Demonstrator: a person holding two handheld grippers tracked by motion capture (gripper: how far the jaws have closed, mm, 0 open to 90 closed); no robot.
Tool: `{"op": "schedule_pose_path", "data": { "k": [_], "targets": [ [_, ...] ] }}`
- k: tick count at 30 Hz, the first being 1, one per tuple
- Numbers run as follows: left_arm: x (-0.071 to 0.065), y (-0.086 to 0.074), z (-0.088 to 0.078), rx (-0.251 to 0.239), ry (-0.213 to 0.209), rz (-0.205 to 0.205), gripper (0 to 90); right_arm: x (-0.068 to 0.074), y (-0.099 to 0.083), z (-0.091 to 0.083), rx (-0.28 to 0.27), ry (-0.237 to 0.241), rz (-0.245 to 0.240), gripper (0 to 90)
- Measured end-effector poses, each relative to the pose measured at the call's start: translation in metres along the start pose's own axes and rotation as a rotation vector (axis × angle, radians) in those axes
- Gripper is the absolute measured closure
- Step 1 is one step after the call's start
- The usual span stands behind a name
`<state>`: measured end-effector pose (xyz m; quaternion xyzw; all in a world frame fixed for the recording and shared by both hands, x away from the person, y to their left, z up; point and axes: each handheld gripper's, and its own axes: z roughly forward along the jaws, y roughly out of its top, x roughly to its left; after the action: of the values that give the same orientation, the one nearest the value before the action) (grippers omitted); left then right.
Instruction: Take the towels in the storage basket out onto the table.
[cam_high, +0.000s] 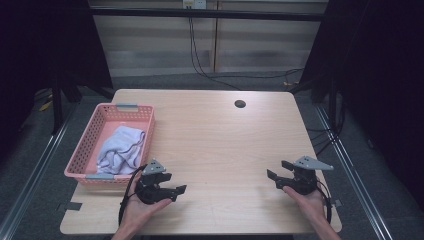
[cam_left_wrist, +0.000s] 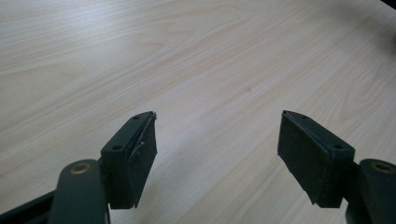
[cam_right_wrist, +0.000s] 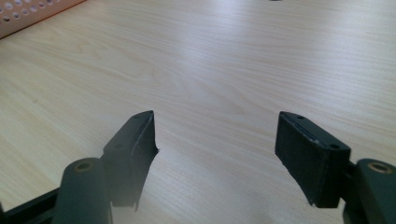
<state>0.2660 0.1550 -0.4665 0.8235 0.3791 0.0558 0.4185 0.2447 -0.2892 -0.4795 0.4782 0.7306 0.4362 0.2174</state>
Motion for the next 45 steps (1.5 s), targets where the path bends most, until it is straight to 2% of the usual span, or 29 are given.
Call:
{"op": "schedule_pose_path", "data": {
  "k": [5, 6, 9, 11, 12, 14, 16, 17, 18, 21, 23, 25, 27, 28, 29, 30, 32, 33, 35, 36, 39, 42, 43, 44, 45],
  "targets": [
    [0.003, 0.001, -0.001, -0.008, -0.006, -0.006, 26.7, 0.000, 0.001, -0.004, -0.009, 0.006, -0.003, 27.1],
    [0.003, 0.002, -0.001, -0.008, -0.007, -0.003, 26.4, 0.000, 0.000, -0.005, -0.009, 0.010, 0.009, 26.6],
    [0.003, 0.002, -0.004, -0.014, -0.019, 0.005, 26.2, 0.000, 0.000, -0.007, -0.002, 0.023, 0.000, 26.1],
    [0.002, 0.004, -0.009, -0.027, -0.012, 0.014, 25.5, 0.001, -0.001, -0.009, -0.005, 0.024, 0.004, 26.1],
    [0.002, 0.004, -0.013, -0.032, -0.001, 0.011, 25.8, 0.001, -0.002, -0.010, -0.001, 0.014, -0.003, 26.2],
    [0.002, 0.001, -0.022, -0.037, -0.005, 0.049, 23.8, 0.002, -0.002, -0.012, 0.007, -0.005, -0.010, 26.7],
    [0.003, -0.002, -0.033, -0.049, 0.038, 0.063, 27.4, 0.002, -0.001, -0.012, 0.016, 0.002, -0.006, 26.6],
    [0.006, -0.004, -0.038, -0.055, 0.048, 0.053, 26.5, 0.002, -0.001, -0.012, 0.012, 0.000, -0.005, 26.6],
    [0.015, -0.006, -0.049, -0.053, 0.057, 0.028, 27.4, 0.003, -0.001, -0.012, 0.013, 0.008, -0.006, 26.4],
    [0.021, -0.007, -0.056, -0.036, 0.054, 0.027, 26.4, 0.004, 0.000, -0.011, 0.017, 0.003, -0.008, 26.2],
    [0.028, -0.008, -0.066, -0.049, 0.070, 0.004, 24.9, 0.005, 0.001, -0.011, 0.018, 0.021, -0.011, 26.2],
    [0.033, -0.008, -0.075, -0.068, 0.068, -0.014, 25.0, 0.007, 0.001, -0.010, 0.028, 0.035, -0.013, 27.0],
    [0.036, -0.005, -0.080, -0.072, 0.068, -0.010, 28.5, 0.008, 0.001, -0.009, 0.026, 0.049, -0.009, 27.6],
    [0.036, -0.003, -0.083, -0.063, 0.093, -0.010, 26.4, 0.008, 0.001, -0.009, 0.030, 0.052, -0.008, 27.6],
    [0.034, -0.001, -0.087, -0.073, 0.097, -0.016, 23.5, 0.008, 0.002, -0.009, 0.028, 0.055, -0.007, 27.6],
    [0.031, 0.001, -0.091, -0.089, 0.082, -0.012, 22.9, 0.008, 0.002, -0.009, 0.026, 0.053, -0.006, 27.6],
    [0.025, 0.010, -0.100, -0.107, 0.081, 0.023, 25.9, 0.008, 0.001, -0.009, 0.027, 0.055, -0.009, 27.1],
    [0.025, 0.010, -0.100, -0.107, 0.081, 0.023, 25.8, 0.008, 0.001, -0.009, 0.027, 0.055, -0.009, 27.1],
    [0.029, 0.016, -0.105, -0.105, 0.087, 0.039, 25.8, 0.008, 0.002, -0.009, 0.025, 0.057, 0.000, 27.1],
    [0.032, 0.020, -0.109, -0.119, 0.105, 0.029, 25.8, 0.009, 0.002, -0.009, 0.024, 0.060, -0.002, 27.0],
    [0.043, 0.028, -0.118, -0.128, 0.114, 0.015, 25.7, 0.009, 0.001, -0.009, 0.029, 0.063, -0.007, 26.4],
    [0.057, 0.034, -0.126, -0.151, 0.155, -0.018, 25.9, 0.010, 0.001, -0.008, 0.036, 0.072, -0.002, 26.0],
    [0.067, 0.037, -0.131, -0.148, 0.179, -0.030, 25.7, 0.009, 0.001, -0.007, 0.042, 0.076, -0.005, 25.3],
    [0.067, 0.037, -0.131, -0.148, 0.179, -0.030, 25.2, 0.010, 0.001, -0.006, 0.043, 0.077, -0.003, 24.8],
    [0.074, 0.039, -0.133, -0.143, 0.185, -0.045, 25.2, 0.010, 0.001, -0.006, 0.043, 0.077, -0.003, 24.8]
  ]
}}
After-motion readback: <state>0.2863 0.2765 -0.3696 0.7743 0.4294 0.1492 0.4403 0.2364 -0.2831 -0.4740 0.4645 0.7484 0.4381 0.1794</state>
